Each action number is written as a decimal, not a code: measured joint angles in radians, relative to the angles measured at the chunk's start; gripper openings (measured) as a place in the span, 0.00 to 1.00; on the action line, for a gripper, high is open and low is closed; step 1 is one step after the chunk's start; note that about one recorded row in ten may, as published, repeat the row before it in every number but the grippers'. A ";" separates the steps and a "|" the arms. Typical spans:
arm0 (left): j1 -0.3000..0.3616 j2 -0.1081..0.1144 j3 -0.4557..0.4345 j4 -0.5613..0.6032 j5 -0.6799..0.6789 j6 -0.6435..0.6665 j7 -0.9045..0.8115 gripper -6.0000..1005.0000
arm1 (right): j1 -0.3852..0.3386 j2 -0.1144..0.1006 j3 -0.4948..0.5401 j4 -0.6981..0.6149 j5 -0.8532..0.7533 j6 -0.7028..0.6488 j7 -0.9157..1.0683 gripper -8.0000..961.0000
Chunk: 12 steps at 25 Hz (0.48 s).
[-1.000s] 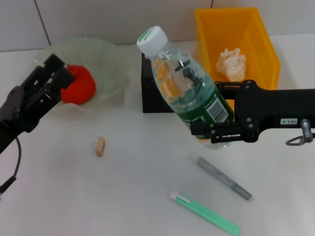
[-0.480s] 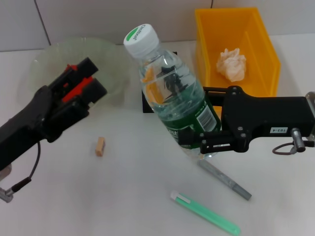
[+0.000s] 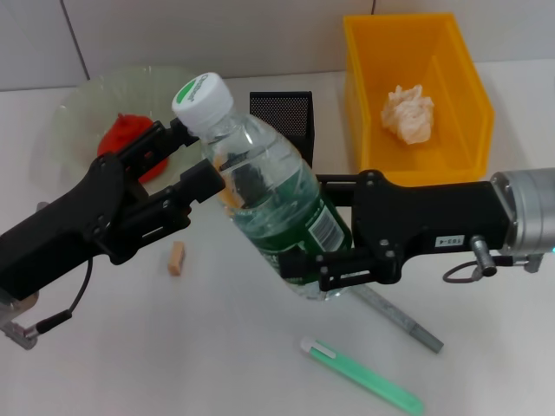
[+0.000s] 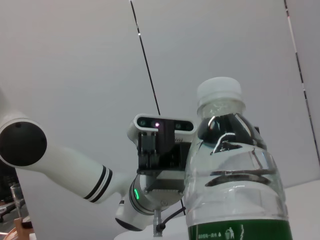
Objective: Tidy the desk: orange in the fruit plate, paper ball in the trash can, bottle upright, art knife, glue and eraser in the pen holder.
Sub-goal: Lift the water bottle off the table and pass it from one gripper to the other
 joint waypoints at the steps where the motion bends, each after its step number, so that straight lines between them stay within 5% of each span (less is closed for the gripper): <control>1: 0.000 0.000 0.000 0.000 0.000 0.000 0.000 0.85 | 0.000 0.000 0.000 0.000 0.000 0.000 0.000 0.80; 12: -0.021 0.000 0.031 0.000 0.000 -0.012 0.013 0.85 | 0.040 0.002 -0.056 0.057 -0.020 0.035 -0.020 0.80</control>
